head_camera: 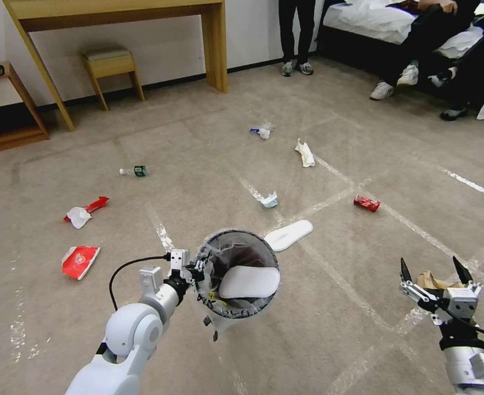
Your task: Pick up the trash bin and place the garbage on the floor into it.
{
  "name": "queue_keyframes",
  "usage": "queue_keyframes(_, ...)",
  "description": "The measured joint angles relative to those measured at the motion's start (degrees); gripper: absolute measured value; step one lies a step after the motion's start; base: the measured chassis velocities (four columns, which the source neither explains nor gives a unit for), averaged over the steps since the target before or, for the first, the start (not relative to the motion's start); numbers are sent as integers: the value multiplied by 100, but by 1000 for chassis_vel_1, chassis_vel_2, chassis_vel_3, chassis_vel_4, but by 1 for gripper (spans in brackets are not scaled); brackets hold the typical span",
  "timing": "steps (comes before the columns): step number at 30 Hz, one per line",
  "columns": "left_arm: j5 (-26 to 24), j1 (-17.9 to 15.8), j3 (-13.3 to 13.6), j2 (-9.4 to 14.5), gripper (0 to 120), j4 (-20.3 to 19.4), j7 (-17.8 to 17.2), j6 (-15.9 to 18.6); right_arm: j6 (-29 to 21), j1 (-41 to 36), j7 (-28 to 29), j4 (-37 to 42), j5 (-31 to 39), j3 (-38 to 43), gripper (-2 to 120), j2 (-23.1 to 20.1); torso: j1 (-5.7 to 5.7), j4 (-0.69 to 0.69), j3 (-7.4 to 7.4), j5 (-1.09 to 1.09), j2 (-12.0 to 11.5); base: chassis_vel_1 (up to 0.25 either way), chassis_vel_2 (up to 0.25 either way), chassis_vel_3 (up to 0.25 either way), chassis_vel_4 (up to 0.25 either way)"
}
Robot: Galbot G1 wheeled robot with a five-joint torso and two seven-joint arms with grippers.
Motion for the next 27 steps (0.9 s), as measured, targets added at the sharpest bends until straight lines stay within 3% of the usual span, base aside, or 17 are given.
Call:
queue_keyframes(15, 16, -44, 43, -121, 1, 94, 24, -11, 4, 7, -8, -22, 76, 79, 100, -35, 1, 0, 0, 0, 0, -56, -54, -60, -59)
queue_keyframes(27, -28, -4, 15, -151, 1, 109, 51, -212, 9, 22, -12, -50, 65, 8, 100, -27, 1, -3, 0, 0, 0, -99, -95, -103, -95)
